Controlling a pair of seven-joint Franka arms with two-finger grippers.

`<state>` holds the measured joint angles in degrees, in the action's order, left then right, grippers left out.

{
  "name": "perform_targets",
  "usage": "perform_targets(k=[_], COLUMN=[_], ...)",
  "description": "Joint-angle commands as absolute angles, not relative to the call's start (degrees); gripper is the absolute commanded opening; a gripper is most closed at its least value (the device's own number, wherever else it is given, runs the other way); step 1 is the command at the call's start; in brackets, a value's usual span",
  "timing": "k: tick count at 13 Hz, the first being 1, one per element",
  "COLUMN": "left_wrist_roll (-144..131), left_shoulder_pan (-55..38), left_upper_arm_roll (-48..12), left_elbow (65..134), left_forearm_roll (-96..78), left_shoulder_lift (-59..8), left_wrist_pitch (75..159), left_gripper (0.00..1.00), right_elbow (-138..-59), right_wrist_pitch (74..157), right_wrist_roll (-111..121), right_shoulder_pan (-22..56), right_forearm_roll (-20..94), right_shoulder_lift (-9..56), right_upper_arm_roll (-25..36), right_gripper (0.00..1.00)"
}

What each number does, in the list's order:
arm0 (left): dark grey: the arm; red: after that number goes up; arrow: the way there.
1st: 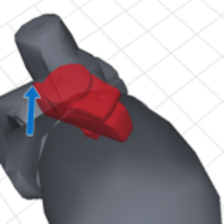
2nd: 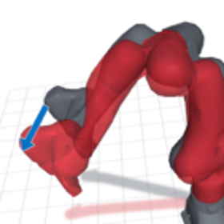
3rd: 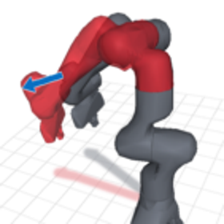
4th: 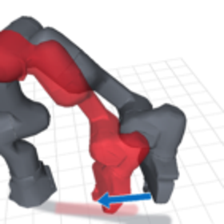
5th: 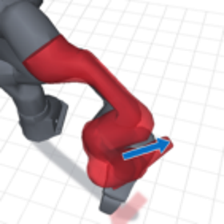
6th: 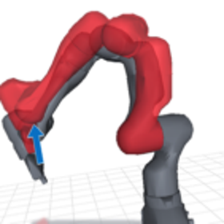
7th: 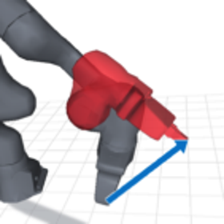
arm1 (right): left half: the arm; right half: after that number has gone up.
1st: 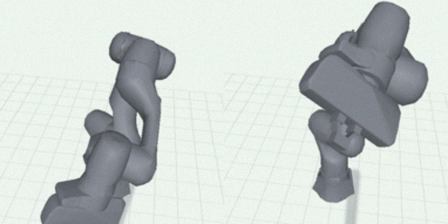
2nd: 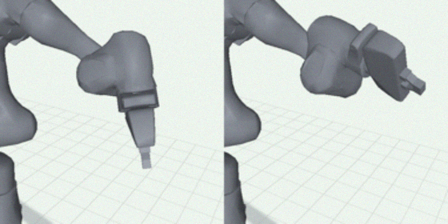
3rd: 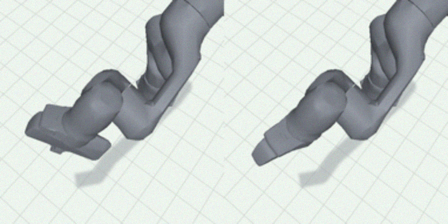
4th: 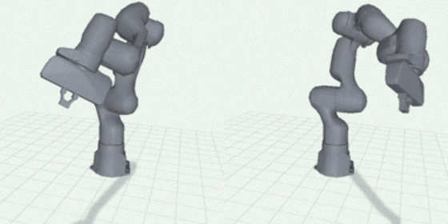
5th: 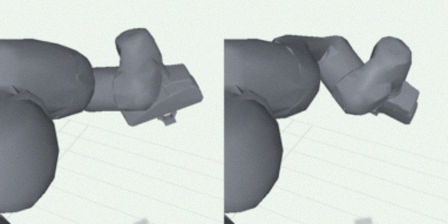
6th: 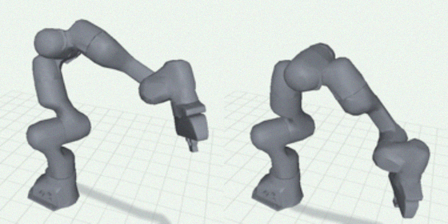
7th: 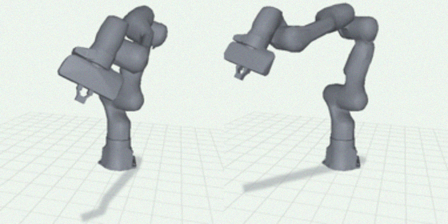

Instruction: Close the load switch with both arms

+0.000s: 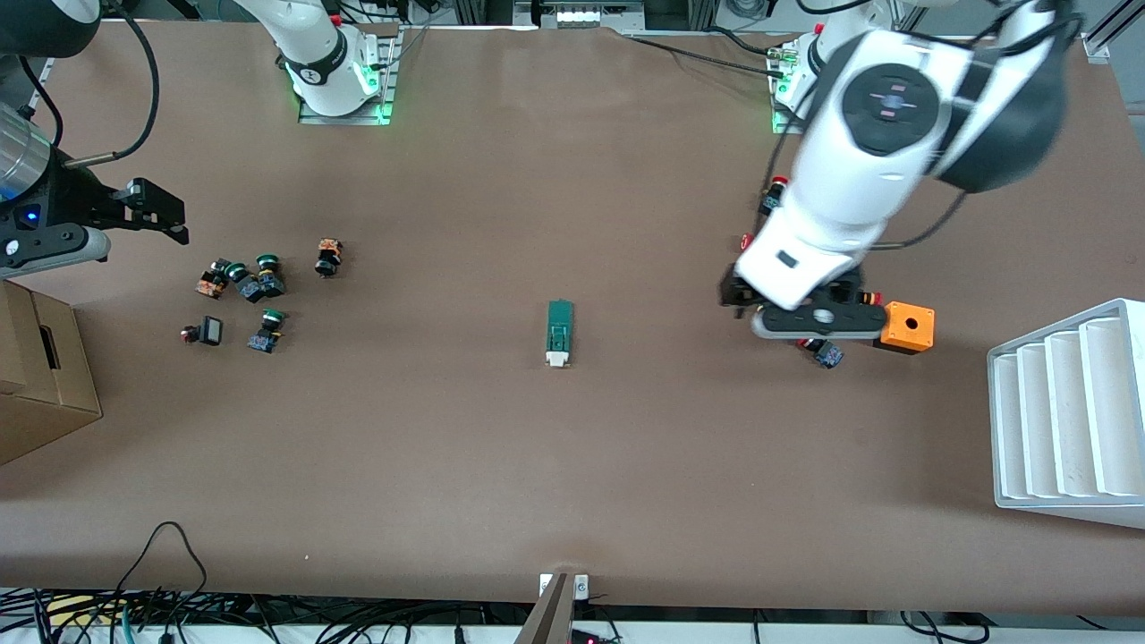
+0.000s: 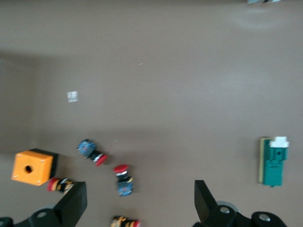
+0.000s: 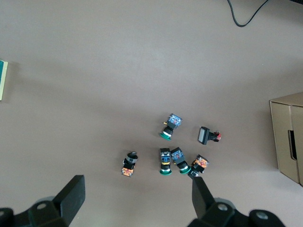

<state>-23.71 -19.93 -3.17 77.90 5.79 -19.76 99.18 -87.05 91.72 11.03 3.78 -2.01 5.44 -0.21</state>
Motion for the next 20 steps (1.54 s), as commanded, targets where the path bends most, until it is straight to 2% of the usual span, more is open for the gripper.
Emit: perform_targets(k=[1, 6, 15, 20], left_wrist_roll=[-17.51, -7.93, 7.28, 7.12], left_shoulder_pan=[-17.58, -10.12, 2.71, 3.96], left_upper_arm_roll=[-3.52, -3.25, -4.31, -4.39], left_elbow=[77.87, 78.05, 80.06, 80.42], left_forearm_roll=[3.87, 1.49, -0.35, 0.0], left_shoulder_lift=[-17.59, -16.61, -10.64, -8.97], left_wrist_pitch=[95.9, 93.78, 88.77, 87.19], left_gripper=[1.0, 1.0, 1.0, 1.0], right_elbow=[-86.4, -86.48, -86.4, -86.4], right_wrist_pitch=[91.85, 91.85, 91.93, 92.11], right_wrist_roll=[10.46, 10.46, 10.37, 10.2], right_shoulder_pan=[5.36, 5.45, 5.36, 5.36], right_forearm_roll=[-4.65, -4.66, -4.57, -3.87], right_shoulder_lift=[5.71, 5.71, 5.71, 5.71], right_upper_arm_roll=[-0.44, -0.35, -0.26, -0.26], right_gripper=[1.0, 1.0, 1.0, 1.0])
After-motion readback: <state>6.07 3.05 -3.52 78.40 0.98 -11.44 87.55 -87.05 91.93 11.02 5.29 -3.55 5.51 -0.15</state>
